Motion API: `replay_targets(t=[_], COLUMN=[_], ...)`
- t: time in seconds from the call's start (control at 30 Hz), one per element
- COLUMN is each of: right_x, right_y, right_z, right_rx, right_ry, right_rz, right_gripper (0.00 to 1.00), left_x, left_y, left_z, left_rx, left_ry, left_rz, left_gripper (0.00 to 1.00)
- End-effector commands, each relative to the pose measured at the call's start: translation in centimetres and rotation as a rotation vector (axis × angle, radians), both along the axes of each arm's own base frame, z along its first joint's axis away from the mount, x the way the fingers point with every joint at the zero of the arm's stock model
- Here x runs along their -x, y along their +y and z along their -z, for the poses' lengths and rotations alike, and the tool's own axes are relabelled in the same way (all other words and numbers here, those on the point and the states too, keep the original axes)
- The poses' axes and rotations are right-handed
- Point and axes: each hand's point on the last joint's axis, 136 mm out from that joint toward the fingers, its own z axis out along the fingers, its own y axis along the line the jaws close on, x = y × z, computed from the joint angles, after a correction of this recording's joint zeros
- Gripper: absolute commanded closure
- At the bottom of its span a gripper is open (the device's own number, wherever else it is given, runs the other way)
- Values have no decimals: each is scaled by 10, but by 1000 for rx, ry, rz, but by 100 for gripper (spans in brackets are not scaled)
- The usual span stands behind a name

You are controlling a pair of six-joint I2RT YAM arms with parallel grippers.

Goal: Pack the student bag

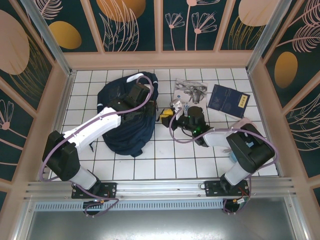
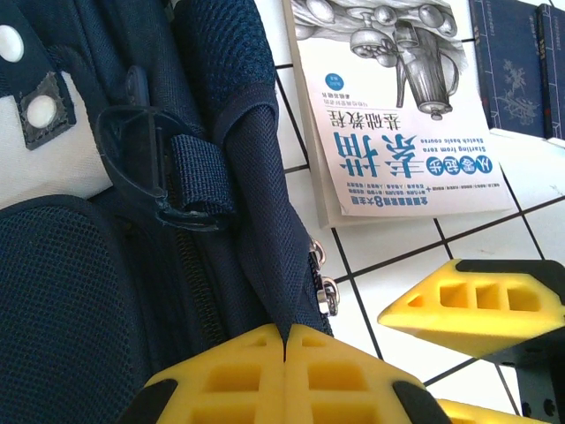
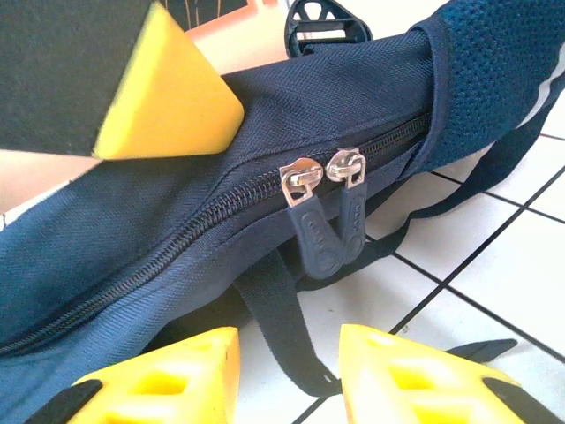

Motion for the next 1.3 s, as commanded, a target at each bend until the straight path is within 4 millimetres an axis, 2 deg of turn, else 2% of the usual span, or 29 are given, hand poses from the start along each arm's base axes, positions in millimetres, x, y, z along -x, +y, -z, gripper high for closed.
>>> replay_targets(t=[0.0,0.13,0.37,0.5,0.77,0.87,1.07,1.27], right_x=[-10,-16,-28,-29,-25,-17,13,37], right_y=[12,24,34,37,32,28,23,20], right_z=[-4,-4,-9,-10,-15,-14,-12,-2], right_rx=[42,45,41,51,83,106,141,157], right_ry=[-115,-137,-174,-203,-253,-261,-234,-182], right_rz=[-50,-99,-107,-124,-106,-111,-150,-164], right_gripper=[65,64,61,77,96,100,100,100], left_x=[-11,-10,-9,-10,-14,-19,-37,-49], left_y=[-8,-9,-8,-7,-5,-7,-4,-11], left_z=[-33,-33,-31,-32,-29,-32,-42,-51], left_rx=[75,79,73,69,55,76,75,94], left_ry=[-100,-96,-91,-92,-94,-104,-152,-178], left_rz=[18,22,19,16,-10,-29,-107,-122], left_gripper=[100,100,100,100,100,100,100,100])
